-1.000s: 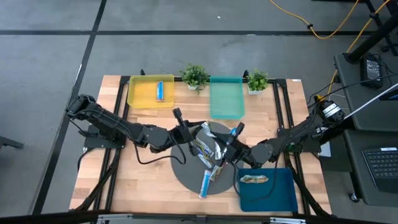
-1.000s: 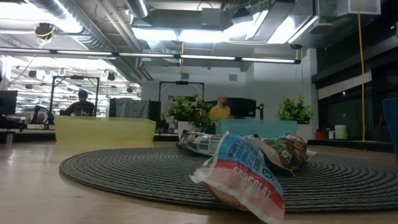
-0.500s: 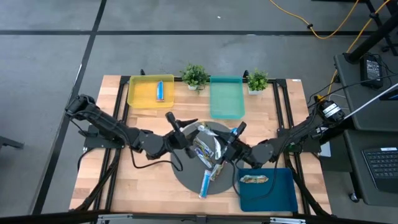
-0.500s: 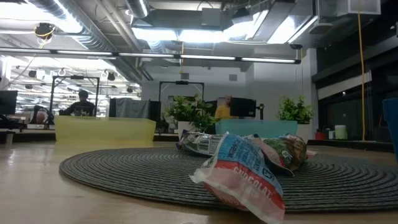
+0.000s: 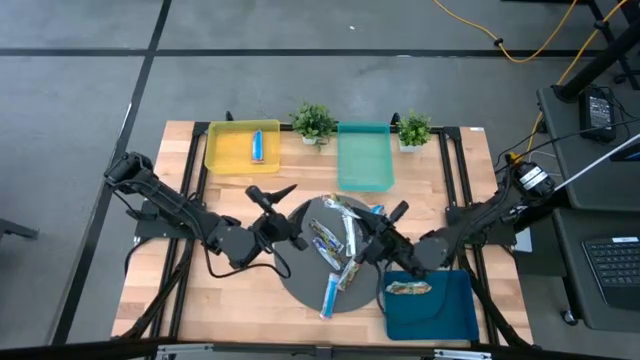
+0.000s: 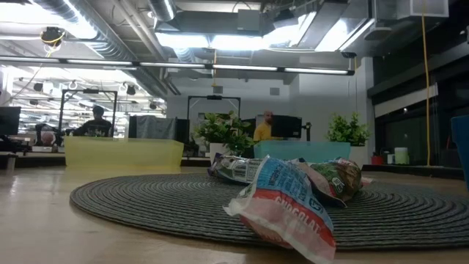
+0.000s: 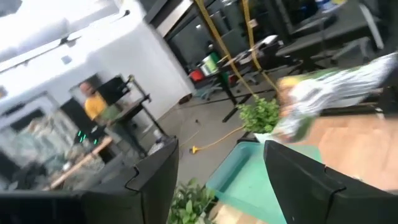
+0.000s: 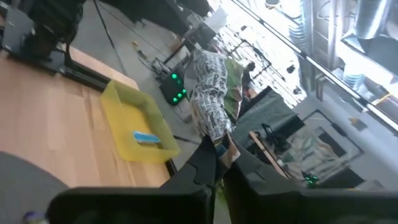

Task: Pick and place Granola Bars by type
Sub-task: Put the yellow granola bar into the blue bin

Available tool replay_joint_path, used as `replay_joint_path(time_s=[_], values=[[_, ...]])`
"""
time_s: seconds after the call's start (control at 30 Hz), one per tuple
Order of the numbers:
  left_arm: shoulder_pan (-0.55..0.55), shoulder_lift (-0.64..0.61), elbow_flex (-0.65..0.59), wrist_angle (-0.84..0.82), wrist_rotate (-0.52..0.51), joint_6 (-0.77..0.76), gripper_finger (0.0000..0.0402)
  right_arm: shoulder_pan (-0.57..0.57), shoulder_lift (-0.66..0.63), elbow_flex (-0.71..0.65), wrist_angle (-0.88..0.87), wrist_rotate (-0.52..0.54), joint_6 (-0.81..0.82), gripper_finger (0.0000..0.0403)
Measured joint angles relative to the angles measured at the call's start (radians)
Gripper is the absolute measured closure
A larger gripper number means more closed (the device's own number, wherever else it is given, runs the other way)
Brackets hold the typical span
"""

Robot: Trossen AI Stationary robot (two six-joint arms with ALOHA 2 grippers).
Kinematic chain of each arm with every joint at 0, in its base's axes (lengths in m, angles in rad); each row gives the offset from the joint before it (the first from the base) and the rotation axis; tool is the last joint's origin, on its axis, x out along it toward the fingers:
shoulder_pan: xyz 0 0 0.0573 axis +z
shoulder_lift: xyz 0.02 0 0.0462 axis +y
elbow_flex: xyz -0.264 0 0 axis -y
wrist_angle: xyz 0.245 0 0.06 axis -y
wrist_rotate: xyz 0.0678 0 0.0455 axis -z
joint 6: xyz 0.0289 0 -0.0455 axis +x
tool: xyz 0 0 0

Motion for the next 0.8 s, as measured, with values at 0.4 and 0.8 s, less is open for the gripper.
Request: replay_joint_path(time_s=[0.4, 0.8], values=[[-0.007, 0.0, 0.0, -0.166, -0.049, -0.264, 0.0177, 0.205, -0.004, 0.0, 0.017, 0.174, -0.013, 0.038], [-0.007, 0.0, 0.0, -0.345, -0.035, -0.442, 0.018, 0.374, -0.004, 0.0, 0.03, 0.259, 0.07, 0.038]])
